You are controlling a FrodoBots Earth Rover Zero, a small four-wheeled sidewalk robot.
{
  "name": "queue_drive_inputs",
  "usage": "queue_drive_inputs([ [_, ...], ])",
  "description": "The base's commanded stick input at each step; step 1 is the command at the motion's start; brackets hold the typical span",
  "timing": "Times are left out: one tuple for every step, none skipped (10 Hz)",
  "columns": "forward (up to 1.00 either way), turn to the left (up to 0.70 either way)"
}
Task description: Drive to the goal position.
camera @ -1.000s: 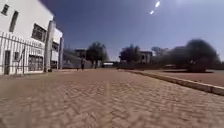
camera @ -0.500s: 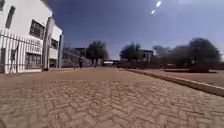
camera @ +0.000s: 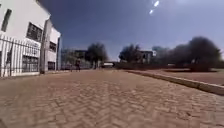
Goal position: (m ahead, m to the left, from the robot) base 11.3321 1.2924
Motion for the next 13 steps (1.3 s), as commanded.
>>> queue_drive_inputs([
  [1.00,0.00],
  [1.00,0.00],
  [1.00,0.00],
  [1.00,0.00],
  [1.00,0.00],
  [1.00,0.00],
  [1.00,0.00],
  [1.00,0.00],
  [1.00,0.00],
  [1.00,0.00],
  [1.00,0.00],
  [1.00,0.00],
  [1.00,0.00],
])
